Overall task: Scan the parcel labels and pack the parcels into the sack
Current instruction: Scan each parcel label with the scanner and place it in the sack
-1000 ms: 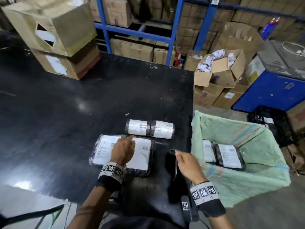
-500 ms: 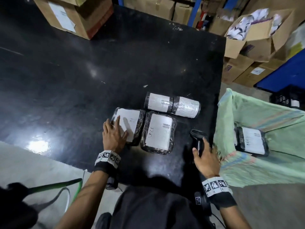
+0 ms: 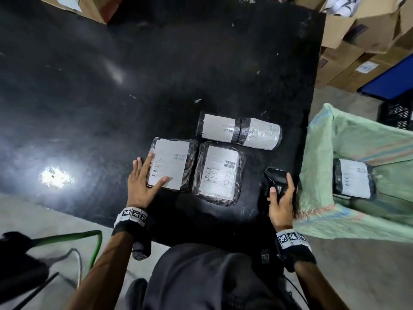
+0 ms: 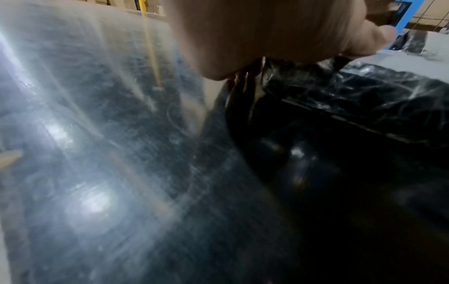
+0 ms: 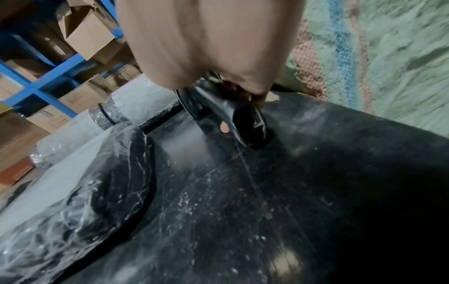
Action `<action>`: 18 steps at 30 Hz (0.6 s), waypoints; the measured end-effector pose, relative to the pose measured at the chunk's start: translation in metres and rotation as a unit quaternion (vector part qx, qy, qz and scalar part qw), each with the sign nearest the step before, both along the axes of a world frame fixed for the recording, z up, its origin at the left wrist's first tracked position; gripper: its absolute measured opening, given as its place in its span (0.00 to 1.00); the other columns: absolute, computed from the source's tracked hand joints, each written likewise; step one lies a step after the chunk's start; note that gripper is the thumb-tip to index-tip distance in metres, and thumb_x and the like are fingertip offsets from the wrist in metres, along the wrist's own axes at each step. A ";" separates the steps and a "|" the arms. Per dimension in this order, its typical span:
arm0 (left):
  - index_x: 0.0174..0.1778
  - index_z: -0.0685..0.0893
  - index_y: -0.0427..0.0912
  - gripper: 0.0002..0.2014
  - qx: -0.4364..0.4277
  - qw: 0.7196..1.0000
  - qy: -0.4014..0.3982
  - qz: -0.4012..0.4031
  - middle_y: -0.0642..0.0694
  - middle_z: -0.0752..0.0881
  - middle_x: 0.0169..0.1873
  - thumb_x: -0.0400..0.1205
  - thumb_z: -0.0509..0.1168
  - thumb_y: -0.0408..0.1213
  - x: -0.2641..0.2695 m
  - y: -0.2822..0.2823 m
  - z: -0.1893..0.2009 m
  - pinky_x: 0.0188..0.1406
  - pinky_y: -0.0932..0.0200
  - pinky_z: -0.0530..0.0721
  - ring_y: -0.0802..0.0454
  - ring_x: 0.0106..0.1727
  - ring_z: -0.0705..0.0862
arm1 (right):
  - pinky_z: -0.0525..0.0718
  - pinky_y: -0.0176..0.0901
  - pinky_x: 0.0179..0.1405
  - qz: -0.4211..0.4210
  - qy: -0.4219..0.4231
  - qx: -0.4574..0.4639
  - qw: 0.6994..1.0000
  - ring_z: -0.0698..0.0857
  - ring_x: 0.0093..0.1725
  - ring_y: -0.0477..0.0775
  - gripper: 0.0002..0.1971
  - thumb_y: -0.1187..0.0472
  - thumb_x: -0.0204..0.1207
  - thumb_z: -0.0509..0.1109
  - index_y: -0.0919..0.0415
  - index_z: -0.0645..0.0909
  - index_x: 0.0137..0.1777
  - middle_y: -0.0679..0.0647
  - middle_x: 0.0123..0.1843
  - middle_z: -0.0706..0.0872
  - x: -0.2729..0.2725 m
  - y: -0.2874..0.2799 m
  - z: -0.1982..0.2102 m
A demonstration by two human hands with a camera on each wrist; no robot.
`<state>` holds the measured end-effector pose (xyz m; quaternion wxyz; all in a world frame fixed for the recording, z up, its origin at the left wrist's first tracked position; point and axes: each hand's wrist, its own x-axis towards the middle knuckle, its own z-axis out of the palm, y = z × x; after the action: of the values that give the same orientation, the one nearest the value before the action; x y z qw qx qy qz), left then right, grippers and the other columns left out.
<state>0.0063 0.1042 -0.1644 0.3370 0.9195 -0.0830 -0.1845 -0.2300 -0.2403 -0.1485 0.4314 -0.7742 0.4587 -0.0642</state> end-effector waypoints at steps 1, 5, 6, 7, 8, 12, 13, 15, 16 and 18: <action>0.89 0.57 0.70 0.47 -0.013 1.000 0.005 0.004 0.36 0.54 0.91 0.73 0.63 0.75 0.000 0.000 0.000 0.90 0.40 0.47 0.46 0.93 0.45 | 0.82 0.71 0.64 0.001 -0.011 0.002 1.000 0.84 0.65 0.72 0.36 0.28 0.76 0.57 0.29 0.52 0.83 0.41 0.83 0.65 -0.001 -0.001 -0.006; 0.90 0.58 0.66 0.41 -0.063 0.996 0.060 0.015 0.38 0.49 0.92 0.83 0.73 0.55 -0.001 -0.006 0.004 0.88 0.46 0.34 0.51 0.92 0.38 | 0.91 0.56 0.46 0.002 -0.077 -0.032 0.996 0.86 0.58 0.71 0.30 0.52 0.86 0.62 0.29 0.53 0.81 0.11 0.72 0.60 0.010 0.010 0.007; 0.90 0.57 0.66 0.40 -0.076 0.995 0.071 0.013 0.38 0.48 0.92 0.85 0.72 0.51 -0.001 -0.007 0.006 0.87 0.46 0.33 0.52 0.92 0.36 | 0.91 0.49 0.42 -0.002 -0.083 -0.041 0.996 0.87 0.57 0.70 0.30 0.57 0.87 0.62 0.28 0.53 0.79 0.09 0.71 0.60 0.012 0.010 0.008; 0.90 0.56 0.66 0.40 -0.090 0.993 0.081 0.012 0.38 0.47 0.92 0.86 0.71 0.49 -0.002 -0.007 0.007 0.86 0.48 0.33 0.53 0.91 0.35 | 0.90 0.42 0.39 -0.007 -0.085 -0.044 0.995 0.87 0.55 0.70 0.31 0.59 0.87 0.61 0.27 0.53 0.78 0.08 0.70 0.60 0.013 0.012 0.011; 0.90 0.56 0.67 0.39 -0.101 0.991 0.091 0.015 0.38 0.46 0.92 0.86 0.70 0.48 -0.002 -0.008 0.009 0.86 0.48 0.33 0.53 0.91 0.34 | 0.90 0.38 0.37 -0.009 -0.086 -0.048 0.995 0.88 0.54 0.70 0.31 0.59 0.87 0.61 0.25 0.53 0.78 0.08 0.70 0.60 0.013 0.012 0.010; 0.88 0.56 0.73 0.40 -0.128 0.985 0.113 0.037 0.47 0.55 0.92 0.86 0.72 0.48 0.000 -0.008 0.011 0.90 0.40 0.44 0.52 0.91 0.36 | 0.91 0.60 0.50 -0.012 -0.092 -0.035 0.995 0.87 0.59 0.70 0.28 0.47 0.85 0.60 0.23 0.53 0.79 0.09 0.72 0.58 0.010 0.012 0.007; 0.87 0.58 0.73 0.40 -0.145 0.983 0.103 0.037 0.52 0.61 0.91 0.85 0.73 0.49 0.000 -0.008 0.010 0.90 0.41 0.46 0.49 0.92 0.40 | 0.89 0.66 0.53 -0.010 -0.092 -0.031 0.995 0.86 0.60 0.71 0.28 0.43 0.83 0.59 0.23 0.53 0.79 0.09 0.72 0.57 0.009 0.012 0.007; 0.88 0.60 0.70 0.41 -0.178 0.981 0.065 0.028 0.64 0.68 0.86 0.82 0.75 0.52 -0.001 -0.008 0.007 0.91 0.42 0.53 0.46 0.92 0.55 | 0.90 0.61 0.52 -0.013 -0.095 -0.020 0.995 0.88 0.58 0.71 0.27 0.44 0.84 0.58 0.23 0.54 0.80 0.15 0.76 0.59 0.009 0.015 0.011; 0.88 0.61 0.68 0.41 -0.181 0.982 0.043 0.020 0.66 0.69 0.84 0.81 0.76 0.51 0.000 -0.008 0.006 0.90 0.41 0.60 0.49 0.90 0.63 | 0.92 0.52 0.45 -0.015 -0.097 -0.019 0.995 0.89 0.53 0.69 0.26 0.49 0.87 0.58 0.26 0.55 0.80 0.25 0.80 0.62 0.009 0.015 0.012; 0.88 0.62 0.65 0.43 -0.165 0.986 0.019 0.008 0.63 0.72 0.82 0.80 0.77 0.48 0.003 -0.012 0.008 0.86 0.42 0.69 0.52 0.85 0.70 | 0.87 0.36 0.28 -0.030 -0.090 -0.015 0.995 0.91 0.37 0.55 0.26 0.55 0.89 0.55 0.36 0.56 0.84 0.51 0.83 0.66 0.010 0.010 0.008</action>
<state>0.0093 0.0927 -0.1564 0.4870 0.8482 -0.0984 -0.1834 -0.2200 -0.2298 -0.1402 0.4572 -0.7574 0.4400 -0.1538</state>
